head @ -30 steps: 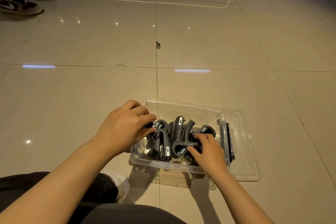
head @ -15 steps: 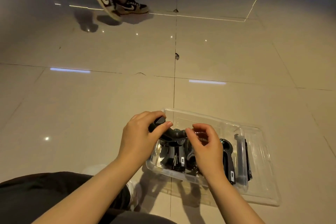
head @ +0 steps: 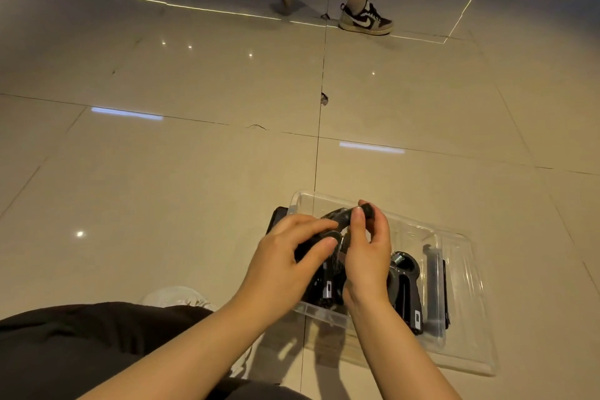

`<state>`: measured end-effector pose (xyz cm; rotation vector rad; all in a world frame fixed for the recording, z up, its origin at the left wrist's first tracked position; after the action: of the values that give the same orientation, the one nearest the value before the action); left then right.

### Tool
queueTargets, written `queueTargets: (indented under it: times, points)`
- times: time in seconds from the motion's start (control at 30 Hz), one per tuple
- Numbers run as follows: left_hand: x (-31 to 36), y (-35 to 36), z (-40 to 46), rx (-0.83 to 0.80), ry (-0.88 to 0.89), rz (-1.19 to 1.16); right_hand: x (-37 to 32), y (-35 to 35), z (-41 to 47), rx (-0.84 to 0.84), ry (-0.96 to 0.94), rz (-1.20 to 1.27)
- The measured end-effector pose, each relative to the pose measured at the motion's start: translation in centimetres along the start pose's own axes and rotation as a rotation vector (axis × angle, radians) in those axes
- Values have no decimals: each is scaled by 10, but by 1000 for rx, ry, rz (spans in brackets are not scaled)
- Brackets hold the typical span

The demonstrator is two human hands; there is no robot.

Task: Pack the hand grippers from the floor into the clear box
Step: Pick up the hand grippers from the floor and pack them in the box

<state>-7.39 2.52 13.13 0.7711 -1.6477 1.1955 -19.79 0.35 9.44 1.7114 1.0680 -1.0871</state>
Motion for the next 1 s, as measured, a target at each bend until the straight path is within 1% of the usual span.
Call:
queueTargets:
  times: [0.1,0.2,0.27,0.37,0.43,0.5,0.57,0.67,0.7,0.73,0.77,0.83,0.9,1.0]
  points:
    - [-5,1,3,-148,-46,32,3,2,-2,-41,80,85]
    - [-8,1,4,-248,-54,50,4,-1,-2,-83,93,71]
    - [-12,-1,5,-262,-42,45,6,-3,1,-159,120,70]
    - [-21,-7,4,-259,-21,48,10,-2,3,-325,188,59]
    - [-26,-9,1,-261,-8,52,13,3,3,-393,222,109]
    - [-28,-10,-1,-264,11,71,16,5,5,-412,235,152]
    - [-29,-10,-1,-267,22,104,16,8,7,-420,205,193]
    - [-27,-11,1,-317,-10,171,14,6,12,-408,171,191]
    - [-28,-12,2,-350,-33,218,17,2,16,-391,164,133]
    - [-30,-16,4,-380,-60,303,20,-4,21,-364,155,18]
    - [-32,-21,6,-394,-83,419,24,-10,27,-346,131,-168]
    - [-38,-34,12,-366,-99,625,34,-20,42,-365,62,-590]
    - [-43,-44,17,-333,-114,696,45,-22,55,-409,34,-943]
    - [-49,-47,20,-354,-128,786,68,-11,67,-478,13,-1439]
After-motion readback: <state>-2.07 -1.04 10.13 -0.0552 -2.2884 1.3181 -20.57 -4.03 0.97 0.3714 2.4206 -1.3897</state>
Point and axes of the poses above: each hand's wrist, its own z-axis towards the middle knuckle, its own y-axis out of the palm, x = y × z, the point moved 2 cm from there along z, towards the middle knuckle, and after that the axes turned 12 degrees about -x, right-handed, at the moved point
